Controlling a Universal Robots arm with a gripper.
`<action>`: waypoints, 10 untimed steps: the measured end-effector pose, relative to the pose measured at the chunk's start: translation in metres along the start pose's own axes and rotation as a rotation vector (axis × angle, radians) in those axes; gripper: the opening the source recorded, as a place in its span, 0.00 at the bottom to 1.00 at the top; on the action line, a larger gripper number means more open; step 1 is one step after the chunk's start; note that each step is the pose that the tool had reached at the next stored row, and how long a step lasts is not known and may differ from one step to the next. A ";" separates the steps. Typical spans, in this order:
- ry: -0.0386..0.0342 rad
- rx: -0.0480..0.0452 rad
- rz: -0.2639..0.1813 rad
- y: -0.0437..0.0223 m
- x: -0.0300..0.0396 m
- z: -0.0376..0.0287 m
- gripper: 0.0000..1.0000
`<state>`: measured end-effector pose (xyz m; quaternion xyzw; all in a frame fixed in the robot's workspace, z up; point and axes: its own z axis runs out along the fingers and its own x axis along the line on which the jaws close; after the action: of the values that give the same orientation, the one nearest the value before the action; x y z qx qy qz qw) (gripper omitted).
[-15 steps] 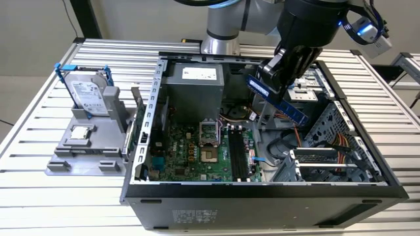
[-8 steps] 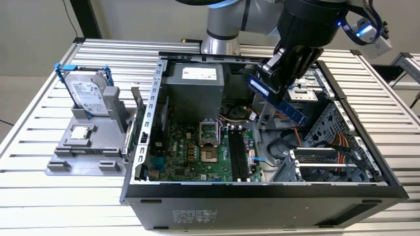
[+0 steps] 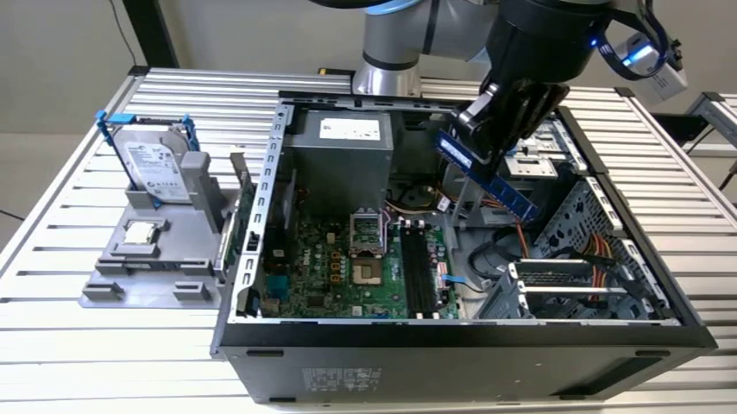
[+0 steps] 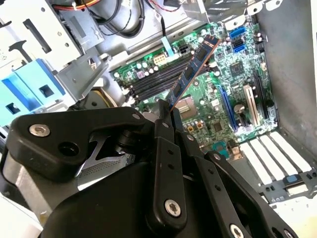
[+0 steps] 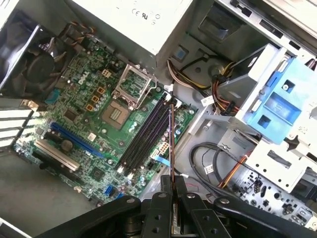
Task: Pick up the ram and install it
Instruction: 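Insert the ram into the slot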
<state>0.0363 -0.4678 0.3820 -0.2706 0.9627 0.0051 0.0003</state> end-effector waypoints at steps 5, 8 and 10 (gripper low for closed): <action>-0.0003 0.0001 0.024 0.0000 0.0000 0.0000 0.00; -0.0004 0.0001 0.037 0.0000 0.0000 0.0000 0.00; -0.0004 0.0002 0.045 0.0000 0.0000 0.0000 0.00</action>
<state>0.0363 -0.4678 0.3820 -0.2488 0.9685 0.0051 0.0004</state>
